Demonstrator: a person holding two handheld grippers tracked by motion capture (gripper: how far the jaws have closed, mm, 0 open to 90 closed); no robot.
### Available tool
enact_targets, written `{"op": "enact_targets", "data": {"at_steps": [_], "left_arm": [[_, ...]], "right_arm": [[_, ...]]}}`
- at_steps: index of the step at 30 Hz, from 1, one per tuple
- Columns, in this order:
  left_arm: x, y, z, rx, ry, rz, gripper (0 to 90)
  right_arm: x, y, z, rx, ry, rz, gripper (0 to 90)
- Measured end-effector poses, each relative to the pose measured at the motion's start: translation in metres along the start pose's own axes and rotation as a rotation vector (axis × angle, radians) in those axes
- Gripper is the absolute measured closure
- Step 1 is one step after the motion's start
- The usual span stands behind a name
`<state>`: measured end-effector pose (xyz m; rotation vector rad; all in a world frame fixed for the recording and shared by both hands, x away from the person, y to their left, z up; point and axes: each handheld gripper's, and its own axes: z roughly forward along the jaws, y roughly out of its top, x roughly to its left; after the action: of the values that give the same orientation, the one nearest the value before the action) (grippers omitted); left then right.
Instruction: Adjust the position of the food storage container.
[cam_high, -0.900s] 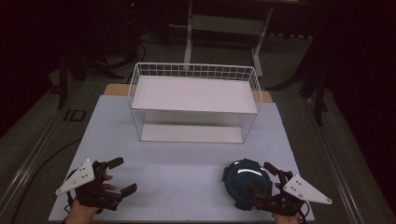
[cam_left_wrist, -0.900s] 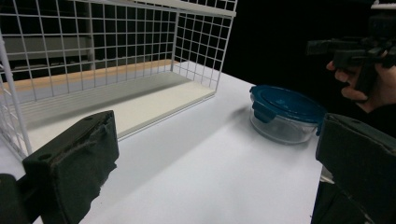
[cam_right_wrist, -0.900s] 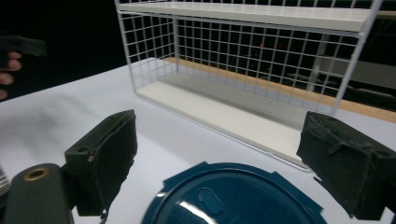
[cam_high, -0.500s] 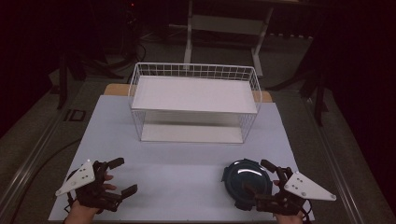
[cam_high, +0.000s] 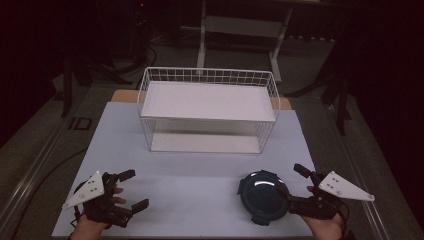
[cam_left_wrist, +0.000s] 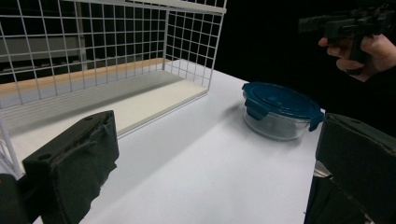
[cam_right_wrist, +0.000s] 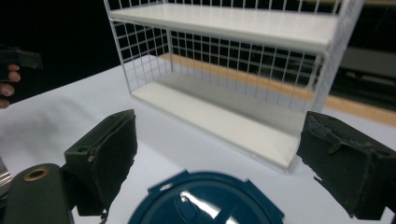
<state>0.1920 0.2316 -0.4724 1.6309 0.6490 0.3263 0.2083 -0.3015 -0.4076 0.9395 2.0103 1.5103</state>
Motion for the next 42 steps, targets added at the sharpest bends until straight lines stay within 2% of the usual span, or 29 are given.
{"op": "enact_targets", "data": {"at_steps": [3,10,14,16,26,36,39,42], "left_arm": [[0.0,0.0,0.0,0.001,-0.001,0.003,0.0],[0.0,0.0,0.0,0.003,-0.003,0.003,0.0],[0.0,0.0,0.001,0.005,-0.005,0.004,0.0],[0.0,0.0,0.001,0.005,-0.005,0.003,0.0],[0.0,-0.001,0.002,0.008,-0.01,-0.001,0.0],[0.0,-0.001,0.004,0.014,-0.012,0.001,0.0],[0.0,-0.001,0.004,0.014,-0.012,0.001,0.0],[0.0,-0.001,0.004,0.014,-0.012,0.0,0.0]], "right_arm": [[-0.006,-0.008,-0.004,0.017,-0.016,0.028,15.0],[-0.018,-0.038,-0.014,0.127,-0.05,0.044,38.4],[-0.023,-0.053,-0.019,0.164,-0.054,0.072,50.6],[-0.024,-0.059,-0.021,0.184,-0.067,0.061,57.0],[-0.033,-0.085,-0.034,0.276,-0.105,0.084,74.3],[-0.036,-0.102,-0.03,0.354,-0.078,0.093,89.7],[-0.036,-0.103,-0.028,0.358,-0.071,0.096,89.9],[-0.035,-0.103,-0.024,0.363,-0.042,0.103,90.0]]}}
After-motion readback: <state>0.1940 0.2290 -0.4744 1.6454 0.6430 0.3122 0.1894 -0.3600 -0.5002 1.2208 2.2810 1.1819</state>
